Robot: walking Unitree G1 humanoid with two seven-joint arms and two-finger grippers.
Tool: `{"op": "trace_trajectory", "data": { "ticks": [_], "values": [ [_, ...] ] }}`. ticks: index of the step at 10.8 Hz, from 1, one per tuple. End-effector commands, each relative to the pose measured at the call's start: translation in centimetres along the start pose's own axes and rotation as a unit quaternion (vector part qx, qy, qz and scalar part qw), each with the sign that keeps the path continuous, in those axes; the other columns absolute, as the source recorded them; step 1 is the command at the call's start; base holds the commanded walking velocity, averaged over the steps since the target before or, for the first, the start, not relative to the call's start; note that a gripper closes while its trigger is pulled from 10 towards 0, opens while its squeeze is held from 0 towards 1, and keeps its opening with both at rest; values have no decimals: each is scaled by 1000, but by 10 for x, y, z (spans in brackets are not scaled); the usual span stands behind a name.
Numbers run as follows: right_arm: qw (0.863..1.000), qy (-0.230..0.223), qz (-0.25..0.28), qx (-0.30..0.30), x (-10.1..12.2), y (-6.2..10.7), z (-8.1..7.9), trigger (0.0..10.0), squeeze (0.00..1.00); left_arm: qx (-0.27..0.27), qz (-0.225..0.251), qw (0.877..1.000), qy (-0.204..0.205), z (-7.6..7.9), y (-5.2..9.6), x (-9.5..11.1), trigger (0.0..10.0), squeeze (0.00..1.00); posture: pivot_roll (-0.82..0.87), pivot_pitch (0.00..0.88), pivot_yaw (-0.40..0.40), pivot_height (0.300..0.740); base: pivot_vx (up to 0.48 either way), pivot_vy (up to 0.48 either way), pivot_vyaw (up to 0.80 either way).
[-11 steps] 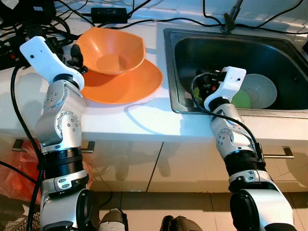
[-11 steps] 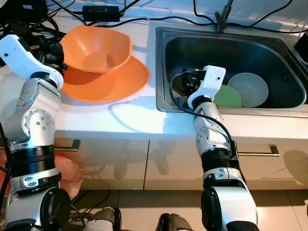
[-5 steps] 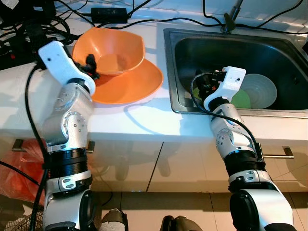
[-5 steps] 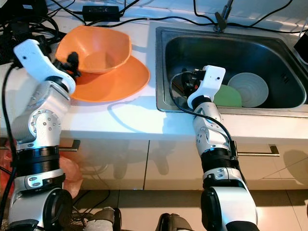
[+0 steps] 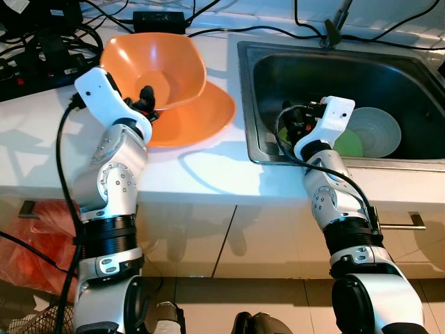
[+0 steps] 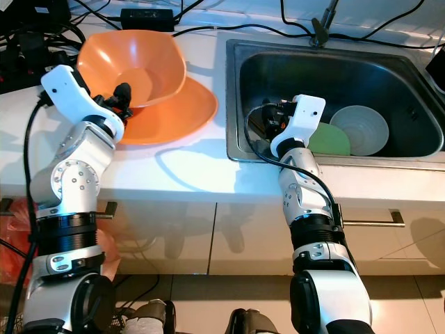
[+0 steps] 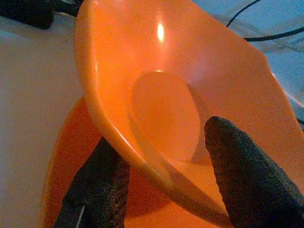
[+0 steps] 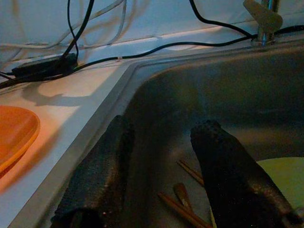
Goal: Kitchen organization
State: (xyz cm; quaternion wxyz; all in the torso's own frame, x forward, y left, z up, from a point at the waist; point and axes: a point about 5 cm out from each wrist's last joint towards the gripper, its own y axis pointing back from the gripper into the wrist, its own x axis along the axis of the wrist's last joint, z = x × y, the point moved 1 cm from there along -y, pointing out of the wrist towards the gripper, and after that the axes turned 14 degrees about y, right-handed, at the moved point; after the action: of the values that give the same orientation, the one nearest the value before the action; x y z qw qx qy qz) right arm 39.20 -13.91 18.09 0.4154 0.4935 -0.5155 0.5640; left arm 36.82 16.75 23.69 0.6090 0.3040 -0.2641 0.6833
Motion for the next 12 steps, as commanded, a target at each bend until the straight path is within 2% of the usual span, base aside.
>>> {"op": "trace_trajectory", "data": {
  "ticks": [1, 2, 8, 12],
  "values": [
    [1000, -2, 6, -4, 2, 1, 3, 10000, 0, 8, -25, 1000, 8, -2, -1, -12, 2667, 0, 91, 146, -68, 723, 0, 0, 0],
    [1000, -2, 6, -4, 2, 1, 3, 10000, 0, 8, -24, 1000, 8, -1, -1, -11, 0, 0, 91, 146, -67, 723, 0, 0, 0],
    [1000, -1, 3, -2, 1, 1, 2, 10000, 0, -3, -5, 1000, 4, 4, 0, -7, 0, 0, 94, 145, -71, 723, 0, 0, 0],
    [1000, 0, 2, -2, 1, 1, 2, 10000, 0, -32, 21, 999, 28, 13, 1, 2, 0, 0, 95, 141, -70, 723, 0, 0, 0]
  ]
}}
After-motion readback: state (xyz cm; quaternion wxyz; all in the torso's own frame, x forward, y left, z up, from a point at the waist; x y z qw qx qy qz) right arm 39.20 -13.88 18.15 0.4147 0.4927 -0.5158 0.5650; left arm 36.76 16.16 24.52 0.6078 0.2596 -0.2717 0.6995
